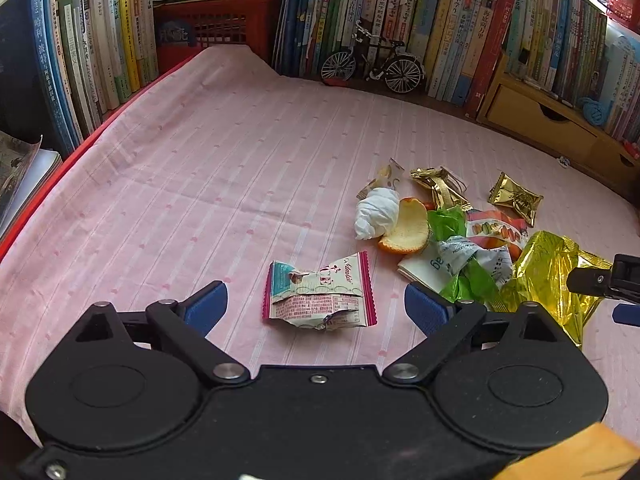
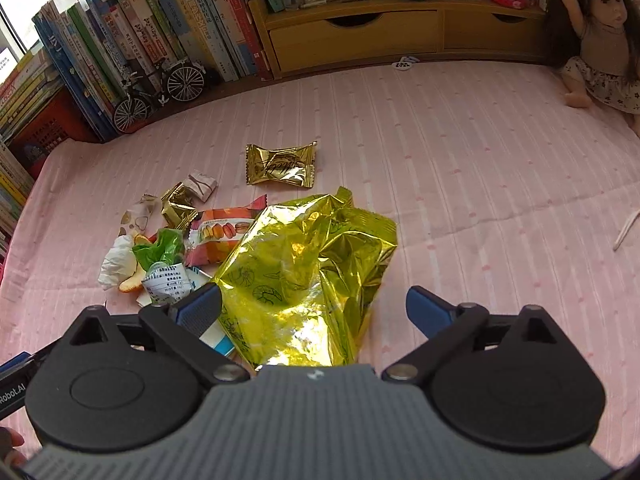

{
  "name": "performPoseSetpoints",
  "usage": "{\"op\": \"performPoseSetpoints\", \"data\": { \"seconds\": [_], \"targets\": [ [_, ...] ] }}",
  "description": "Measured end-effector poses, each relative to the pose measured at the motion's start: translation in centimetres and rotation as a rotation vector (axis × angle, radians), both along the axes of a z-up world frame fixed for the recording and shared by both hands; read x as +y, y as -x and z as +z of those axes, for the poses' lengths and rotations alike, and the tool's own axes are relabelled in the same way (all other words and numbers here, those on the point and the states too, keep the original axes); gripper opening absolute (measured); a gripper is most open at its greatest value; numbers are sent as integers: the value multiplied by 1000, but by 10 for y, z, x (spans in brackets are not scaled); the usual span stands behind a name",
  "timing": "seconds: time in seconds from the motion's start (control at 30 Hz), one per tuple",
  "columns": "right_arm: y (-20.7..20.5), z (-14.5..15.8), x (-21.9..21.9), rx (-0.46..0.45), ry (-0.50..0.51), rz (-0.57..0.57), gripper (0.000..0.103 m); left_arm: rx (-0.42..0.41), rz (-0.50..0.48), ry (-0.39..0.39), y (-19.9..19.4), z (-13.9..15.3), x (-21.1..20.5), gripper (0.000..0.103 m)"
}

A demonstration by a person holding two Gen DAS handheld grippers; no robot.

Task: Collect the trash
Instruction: 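Grasp the yellow-green foil bag with the right tool while the left tool grasps the pink-white wrapper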

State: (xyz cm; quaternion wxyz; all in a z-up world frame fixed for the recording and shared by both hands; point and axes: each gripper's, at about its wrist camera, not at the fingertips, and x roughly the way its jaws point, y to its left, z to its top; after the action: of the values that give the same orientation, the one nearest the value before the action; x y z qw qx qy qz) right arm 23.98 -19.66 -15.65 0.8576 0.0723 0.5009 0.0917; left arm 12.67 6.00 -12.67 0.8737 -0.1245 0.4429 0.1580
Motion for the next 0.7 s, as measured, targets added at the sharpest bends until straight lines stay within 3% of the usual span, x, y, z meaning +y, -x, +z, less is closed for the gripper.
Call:
{"op": "performPoseSetpoints", "data": {
  "seconds": [0.57, 0.63, 0.7],
  "targets": [
    [-27, -40, 21, 93, 25, 32, 103, 121, 16, 25, -43, -47, 1, 95],
    [-28, -41, 22, 101, 13, 42, 102, 138, 21, 45, -46, -50, 2, 91],
    [-27, -39, 23, 102, -3, 66, 91, 148, 28, 79, -48, -52, 4, 80]
  ]
}}
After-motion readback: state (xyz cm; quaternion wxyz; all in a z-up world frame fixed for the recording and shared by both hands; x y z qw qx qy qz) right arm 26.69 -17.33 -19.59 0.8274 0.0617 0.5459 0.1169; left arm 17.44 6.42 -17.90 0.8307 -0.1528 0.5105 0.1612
